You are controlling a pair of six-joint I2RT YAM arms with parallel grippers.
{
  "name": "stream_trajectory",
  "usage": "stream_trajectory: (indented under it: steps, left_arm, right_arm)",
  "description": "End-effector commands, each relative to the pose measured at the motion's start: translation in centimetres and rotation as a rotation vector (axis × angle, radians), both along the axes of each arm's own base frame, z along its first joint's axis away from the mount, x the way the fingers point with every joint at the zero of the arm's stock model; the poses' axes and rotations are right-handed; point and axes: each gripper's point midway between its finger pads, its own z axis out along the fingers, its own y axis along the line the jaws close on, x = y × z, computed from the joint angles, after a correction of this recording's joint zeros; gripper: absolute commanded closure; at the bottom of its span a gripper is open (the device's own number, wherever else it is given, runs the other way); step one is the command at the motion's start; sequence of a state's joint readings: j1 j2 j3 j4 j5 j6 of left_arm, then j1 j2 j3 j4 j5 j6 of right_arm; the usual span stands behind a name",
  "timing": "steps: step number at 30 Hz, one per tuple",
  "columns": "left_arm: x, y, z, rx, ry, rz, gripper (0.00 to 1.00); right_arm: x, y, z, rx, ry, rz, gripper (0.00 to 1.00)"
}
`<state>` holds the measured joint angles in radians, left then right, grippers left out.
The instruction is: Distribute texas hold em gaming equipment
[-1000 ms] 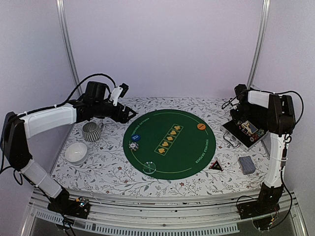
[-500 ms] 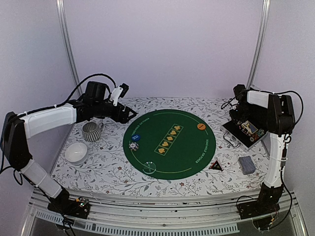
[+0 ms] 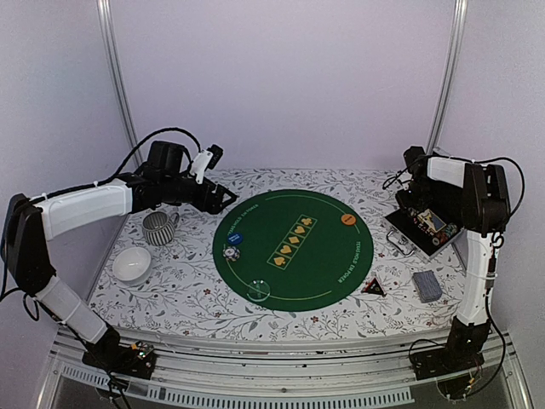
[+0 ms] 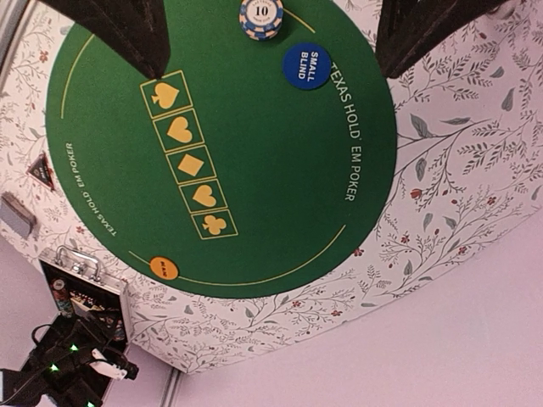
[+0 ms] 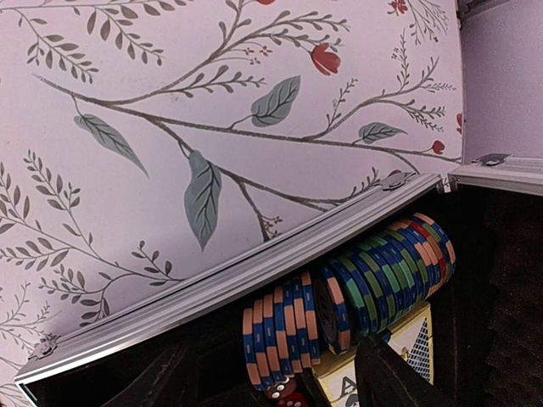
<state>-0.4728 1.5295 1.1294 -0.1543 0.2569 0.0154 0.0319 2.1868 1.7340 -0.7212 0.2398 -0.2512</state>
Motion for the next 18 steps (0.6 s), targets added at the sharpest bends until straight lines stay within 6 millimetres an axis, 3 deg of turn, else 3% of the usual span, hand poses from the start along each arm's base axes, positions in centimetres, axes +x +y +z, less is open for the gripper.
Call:
stream_trajectory:
  steps: [1, 7, 13, 18]
  left_arm:
    - [-0.2, 0.4, 1.1, -0.020, -0.026, -0.008, 0.14]
    - [-0.3, 0.3, 1.0, -0.021, -0.021, -0.014, 0.14]
    - [-0.3, 0.3, 1.0, -0.021, -0.023, -0.014, 0.14]
    - [-0.3, 0.3, 1.0, -0.021, -0.021, -0.014, 0.13]
  right_arm:
    - [0.5, -0.3, 1.7, -0.017, -0.038, -0.010, 0.34]
    - [0.8, -0.2, 1.7, -0.007, -0.042, -0.005, 0.36]
    - [0.6, 0.1, 0.2, 0.026, -0.014, 0.005, 0.46]
    - [0.5, -0.2, -0.7, 0.030, 0.004, -0.001, 0.47]
